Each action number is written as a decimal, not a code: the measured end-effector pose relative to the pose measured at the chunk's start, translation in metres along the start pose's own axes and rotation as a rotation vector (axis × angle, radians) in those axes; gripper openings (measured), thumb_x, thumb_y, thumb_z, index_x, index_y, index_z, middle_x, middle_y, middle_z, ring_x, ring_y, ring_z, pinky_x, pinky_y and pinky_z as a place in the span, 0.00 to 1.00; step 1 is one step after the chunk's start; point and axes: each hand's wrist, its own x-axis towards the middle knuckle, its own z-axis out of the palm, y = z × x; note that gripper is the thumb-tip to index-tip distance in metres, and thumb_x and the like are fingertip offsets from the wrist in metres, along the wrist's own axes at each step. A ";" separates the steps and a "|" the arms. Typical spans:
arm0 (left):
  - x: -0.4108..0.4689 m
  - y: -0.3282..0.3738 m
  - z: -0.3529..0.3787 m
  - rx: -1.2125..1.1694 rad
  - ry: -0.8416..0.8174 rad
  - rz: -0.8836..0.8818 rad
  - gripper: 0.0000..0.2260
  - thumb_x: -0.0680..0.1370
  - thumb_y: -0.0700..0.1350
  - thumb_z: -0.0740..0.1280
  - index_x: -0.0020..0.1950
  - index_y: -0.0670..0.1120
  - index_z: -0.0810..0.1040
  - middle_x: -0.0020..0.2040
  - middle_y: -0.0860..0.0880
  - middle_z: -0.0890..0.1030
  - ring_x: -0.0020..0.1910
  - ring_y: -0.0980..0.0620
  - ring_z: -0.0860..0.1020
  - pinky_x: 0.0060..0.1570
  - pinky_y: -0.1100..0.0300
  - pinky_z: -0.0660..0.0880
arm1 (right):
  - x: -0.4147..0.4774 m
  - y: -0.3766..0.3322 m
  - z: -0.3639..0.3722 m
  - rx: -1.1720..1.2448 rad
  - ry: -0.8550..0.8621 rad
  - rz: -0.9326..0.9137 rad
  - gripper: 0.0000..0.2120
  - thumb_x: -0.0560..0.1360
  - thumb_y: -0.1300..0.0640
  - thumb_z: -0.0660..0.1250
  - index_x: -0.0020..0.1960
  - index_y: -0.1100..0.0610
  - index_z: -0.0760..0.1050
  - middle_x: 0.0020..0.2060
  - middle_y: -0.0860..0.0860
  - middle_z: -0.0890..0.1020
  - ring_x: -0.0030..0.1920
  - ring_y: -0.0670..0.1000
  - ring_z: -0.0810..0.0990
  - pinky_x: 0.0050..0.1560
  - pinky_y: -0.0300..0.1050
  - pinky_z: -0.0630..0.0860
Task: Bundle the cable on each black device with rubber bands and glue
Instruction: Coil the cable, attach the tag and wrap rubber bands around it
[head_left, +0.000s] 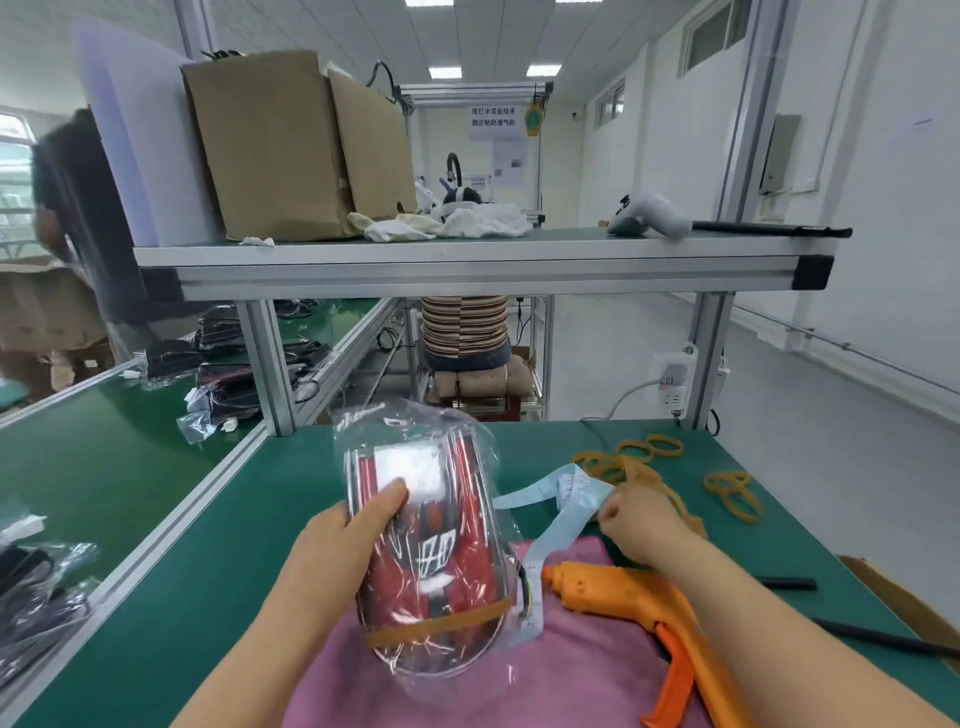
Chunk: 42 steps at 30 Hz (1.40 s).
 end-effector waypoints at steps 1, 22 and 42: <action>0.001 -0.002 0.002 -0.024 -0.043 -0.069 0.29 0.67 0.70 0.65 0.44 0.45 0.85 0.38 0.48 0.86 0.37 0.49 0.85 0.45 0.53 0.79 | 0.002 0.004 0.009 -0.065 -0.018 0.006 0.13 0.78 0.62 0.60 0.57 0.56 0.81 0.54 0.52 0.83 0.54 0.53 0.81 0.54 0.43 0.77; 0.001 -0.042 -0.001 0.519 -0.290 -0.151 0.18 0.78 0.66 0.60 0.49 0.55 0.82 0.44 0.56 0.85 0.44 0.61 0.82 0.51 0.66 0.75 | 0.010 0.017 0.028 -0.163 0.166 0.012 0.13 0.75 0.63 0.59 0.37 0.48 0.65 0.34 0.44 0.71 0.36 0.46 0.71 0.32 0.38 0.66; -0.011 0.007 0.011 0.104 -0.050 0.433 0.22 0.69 0.56 0.76 0.62 0.64 0.76 0.60 0.66 0.77 0.63 0.68 0.72 0.61 0.65 0.67 | -0.077 -0.108 -0.064 0.342 -0.228 -0.667 0.07 0.70 0.63 0.71 0.39 0.52 0.80 0.33 0.43 0.80 0.33 0.40 0.75 0.35 0.32 0.73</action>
